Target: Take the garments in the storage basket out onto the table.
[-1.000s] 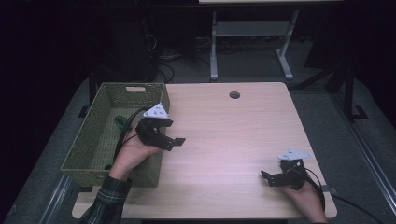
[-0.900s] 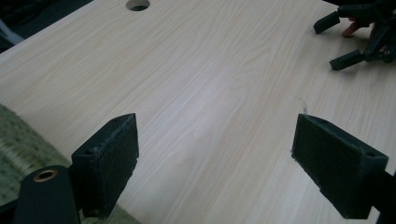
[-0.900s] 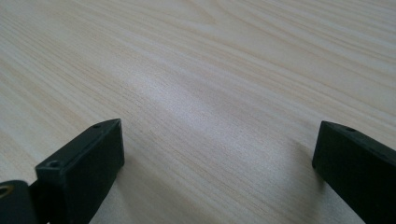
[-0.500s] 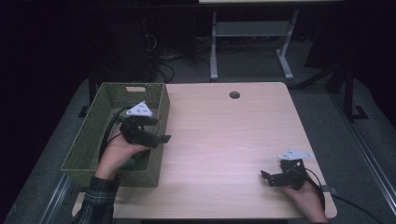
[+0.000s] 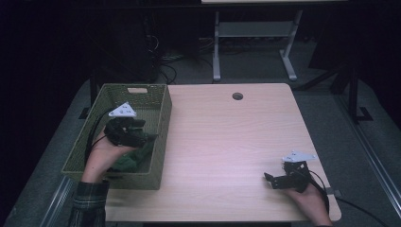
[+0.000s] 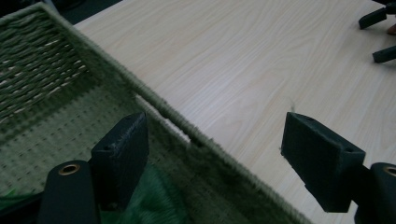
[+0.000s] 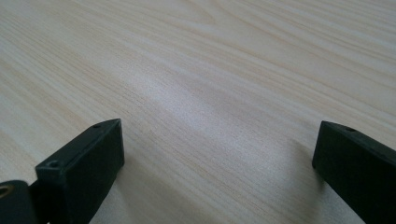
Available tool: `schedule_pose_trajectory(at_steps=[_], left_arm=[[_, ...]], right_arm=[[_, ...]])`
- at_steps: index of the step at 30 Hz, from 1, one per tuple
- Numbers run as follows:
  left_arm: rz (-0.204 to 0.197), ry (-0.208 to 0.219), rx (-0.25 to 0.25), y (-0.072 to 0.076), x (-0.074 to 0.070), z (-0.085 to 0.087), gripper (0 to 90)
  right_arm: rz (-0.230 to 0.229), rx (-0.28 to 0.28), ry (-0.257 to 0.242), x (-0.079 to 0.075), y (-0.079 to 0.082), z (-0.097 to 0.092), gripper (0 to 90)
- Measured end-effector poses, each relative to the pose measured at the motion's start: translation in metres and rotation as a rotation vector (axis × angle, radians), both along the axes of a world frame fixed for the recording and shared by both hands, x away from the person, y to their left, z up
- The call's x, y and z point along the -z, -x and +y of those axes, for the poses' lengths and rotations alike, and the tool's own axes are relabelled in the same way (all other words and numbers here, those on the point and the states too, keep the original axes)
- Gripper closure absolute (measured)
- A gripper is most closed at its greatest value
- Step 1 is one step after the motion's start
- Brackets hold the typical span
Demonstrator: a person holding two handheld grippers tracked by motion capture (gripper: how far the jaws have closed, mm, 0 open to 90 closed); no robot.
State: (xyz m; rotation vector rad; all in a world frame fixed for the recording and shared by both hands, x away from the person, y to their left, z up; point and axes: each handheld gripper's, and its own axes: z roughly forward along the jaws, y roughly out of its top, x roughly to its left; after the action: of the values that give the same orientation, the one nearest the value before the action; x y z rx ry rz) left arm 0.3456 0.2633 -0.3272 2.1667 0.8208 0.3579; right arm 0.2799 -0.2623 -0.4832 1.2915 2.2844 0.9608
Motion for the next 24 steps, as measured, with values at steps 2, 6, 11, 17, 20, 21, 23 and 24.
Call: schedule_pose_trajectory(at_steps=[2,6,11,17,20,21,23,24], left_arm=[[-0.002,-0.007,-0.015,0.001,0.0,0.007,24.4],[0.013,-0.029,-0.04,0.001,0.003,0.016,25.1],[0.041,-0.043,-0.043,-0.001,0.009,0.021,28.9],[0.076,-0.08,-0.054,-0.004,0.017,0.024,30.3],[0.092,-0.093,-0.062,-0.005,0.021,0.025,30.5],[0.093,-0.106,-0.058,-0.006,0.022,0.025,30.5],[0.106,-0.116,-0.058,-0.007,0.024,0.025,30.5],[0.11,-0.115,-0.06,-0.007,0.026,0.025,30.5]], right_arm=[[0.0,0.0,0.0,0.0,0.0,0.0,1.7],[0.0,0.0,0.0,0.0,0.0,0.0,1.7],[0.001,0.0,0.0,0.0,0.0,0.0,1.7],[0.001,0.0,0.0,0.0,0.0,0.0,1.7],[0.0,0.0,0.0,0.0,0.0,0.0,1.7],[0.001,0.0,0.0,0.0,0.0,0.0,1.7],[0.0,0.0,0.0,0.0,0.0,0.0,1.7],[0.0,0.0,0.0,0.0,0.0,0.0,1.7]])
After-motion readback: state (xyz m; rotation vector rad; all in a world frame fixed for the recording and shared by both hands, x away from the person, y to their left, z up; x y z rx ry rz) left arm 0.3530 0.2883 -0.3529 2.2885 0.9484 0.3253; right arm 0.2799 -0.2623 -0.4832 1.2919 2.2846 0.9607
